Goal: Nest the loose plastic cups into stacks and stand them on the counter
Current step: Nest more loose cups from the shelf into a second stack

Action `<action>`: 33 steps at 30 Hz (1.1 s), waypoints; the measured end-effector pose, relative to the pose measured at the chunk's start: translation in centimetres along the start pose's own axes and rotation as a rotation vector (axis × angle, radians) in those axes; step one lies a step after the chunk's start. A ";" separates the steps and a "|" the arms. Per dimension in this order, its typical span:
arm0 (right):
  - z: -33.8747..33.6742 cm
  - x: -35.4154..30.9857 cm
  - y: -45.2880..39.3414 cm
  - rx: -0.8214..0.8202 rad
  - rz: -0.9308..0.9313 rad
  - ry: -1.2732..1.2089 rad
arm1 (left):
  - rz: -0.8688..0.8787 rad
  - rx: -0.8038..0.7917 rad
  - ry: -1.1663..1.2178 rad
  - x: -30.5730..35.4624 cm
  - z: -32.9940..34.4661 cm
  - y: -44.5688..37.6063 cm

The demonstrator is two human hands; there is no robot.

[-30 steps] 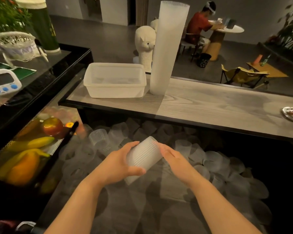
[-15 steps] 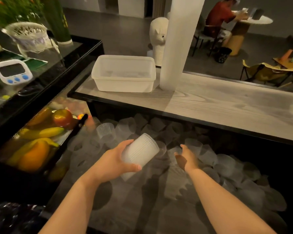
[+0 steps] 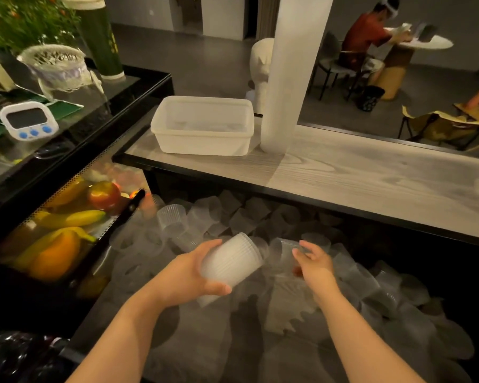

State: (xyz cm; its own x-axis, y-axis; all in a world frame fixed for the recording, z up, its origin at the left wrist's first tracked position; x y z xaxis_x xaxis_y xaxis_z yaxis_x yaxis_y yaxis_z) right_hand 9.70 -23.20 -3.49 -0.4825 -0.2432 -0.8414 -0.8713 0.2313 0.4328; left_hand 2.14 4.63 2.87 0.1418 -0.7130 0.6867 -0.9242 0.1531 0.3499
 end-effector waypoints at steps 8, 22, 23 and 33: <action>-4.2 -3.3 6.8 -0.190 -0.036 -0.632 | 0.144 -0.081 -0.035 3.3 1.4 -0.6; -5.2 -3.9 8.2 -0.145 -0.273 -0.228 | 0.187 -0.033 -0.025 6.3 1.7 0.4; -5.1 -3.9 8.1 -0.150 -0.276 -0.223 | 0.183 -0.027 -0.027 6.2 1.6 0.3; -4.9 -4.0 8.0 -0.186 -0.308 -0.168 | 0.159 -0.033 -0.055 6.0 2.0 0.0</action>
State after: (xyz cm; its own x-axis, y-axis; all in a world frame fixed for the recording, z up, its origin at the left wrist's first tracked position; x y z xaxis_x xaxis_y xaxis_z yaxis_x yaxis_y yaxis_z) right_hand 4.17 -25.01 4.92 -0.1880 -0.1136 -0.9756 -0.9818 -0.0067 0.1900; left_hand 2.27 -1.02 5.77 -0.0256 -0.7142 0.6994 -0.9210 0.2890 0.2614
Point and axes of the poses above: each hand's wrist, its own y-axis away from the middle knuckle, its own z-axis out of the palm, x = y × z, the point moved 4 cm from there along -y, towards the middle knuckle, and after that the axes turned 3 degrees about z, right-handed, at the moved point
